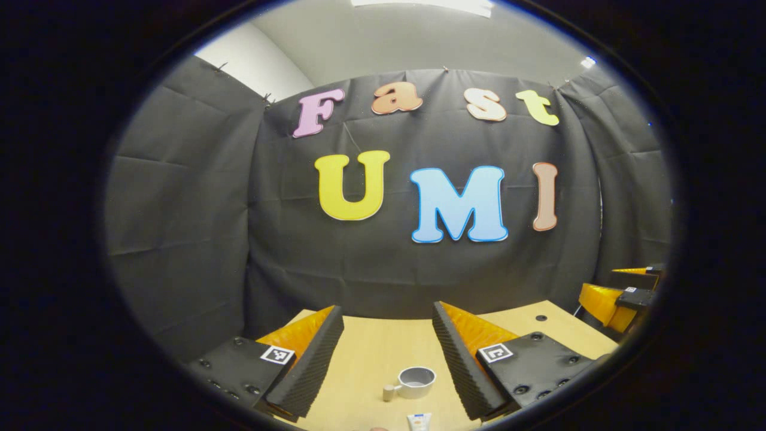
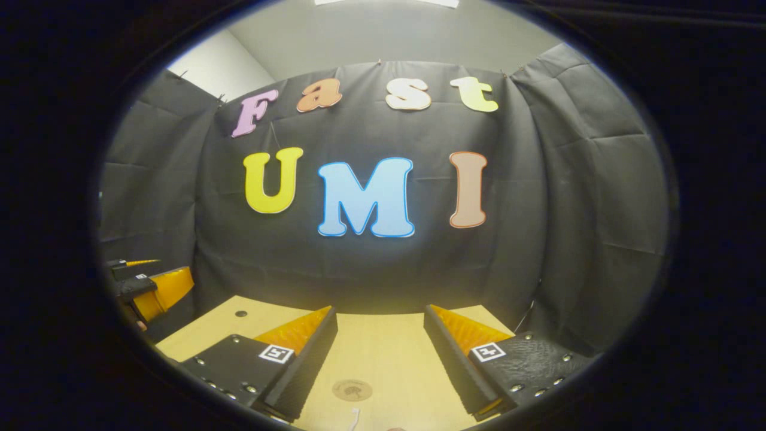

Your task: Put the toothbrush and toothpaste on the desktop into the cup, then pick up the cup and place it on the coaster on the desktop.

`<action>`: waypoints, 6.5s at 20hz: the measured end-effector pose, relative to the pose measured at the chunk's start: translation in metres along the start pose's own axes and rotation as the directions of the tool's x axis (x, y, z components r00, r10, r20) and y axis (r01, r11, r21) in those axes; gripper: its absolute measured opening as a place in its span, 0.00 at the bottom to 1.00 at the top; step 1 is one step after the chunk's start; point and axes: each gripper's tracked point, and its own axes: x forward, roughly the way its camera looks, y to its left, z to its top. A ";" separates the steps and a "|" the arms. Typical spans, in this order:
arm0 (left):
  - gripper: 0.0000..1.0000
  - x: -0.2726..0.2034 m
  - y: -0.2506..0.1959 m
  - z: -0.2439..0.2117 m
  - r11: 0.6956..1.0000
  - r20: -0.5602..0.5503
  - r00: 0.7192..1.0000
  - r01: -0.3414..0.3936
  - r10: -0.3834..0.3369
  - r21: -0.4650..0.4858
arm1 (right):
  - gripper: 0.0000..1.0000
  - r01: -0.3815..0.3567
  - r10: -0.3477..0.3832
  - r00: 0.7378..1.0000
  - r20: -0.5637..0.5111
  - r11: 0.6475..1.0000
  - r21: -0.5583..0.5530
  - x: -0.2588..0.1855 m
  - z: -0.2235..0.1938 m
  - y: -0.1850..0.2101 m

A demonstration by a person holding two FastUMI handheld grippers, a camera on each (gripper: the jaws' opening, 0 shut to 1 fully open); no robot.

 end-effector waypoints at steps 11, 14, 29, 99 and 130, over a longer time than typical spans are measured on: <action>0.99 0.000 -0.019 -0.028 0.999 -0.072 0.996 0.048 -0.049 -0.011 | 0.92 -0.037 0.040 0.995 -0.087 0.999 0.027 0.011 -0.029 0.007; 0.99 0.002 -0.026 -0.052 0.998 -0.141 0.988 0.062 -0.064 -0.015 | 0.92 -0.052 0.057 0.986 -0.158 0.998 0.036 0.013 -0.050 0.012; 1.00 -0.017 -0.054 -0.258 0.989 -0.632 0.761 0.125 -0.143 -0.073 | 0.93 -0.084 0.099 0.693 -0.714 0.995 0.057 -0.008 -0.240 0.034; 0.23 -0.039 -0.057 -0.312 0.987 -0.886 0.434 0.053 -0.161 -0.153 | 0.02 -0.056 0.024 0.167 -0.986 0.998 0.014 -0.042 -0.390 0.030; 0.23 0.213 -0.045 -0.266 0.985 -0.580 0.798 0.100 -0.163 -0.140 | 0.02 -0.017 0.106 0.258 -0.960 0.994 0.105 -0.040 -0.382 0.029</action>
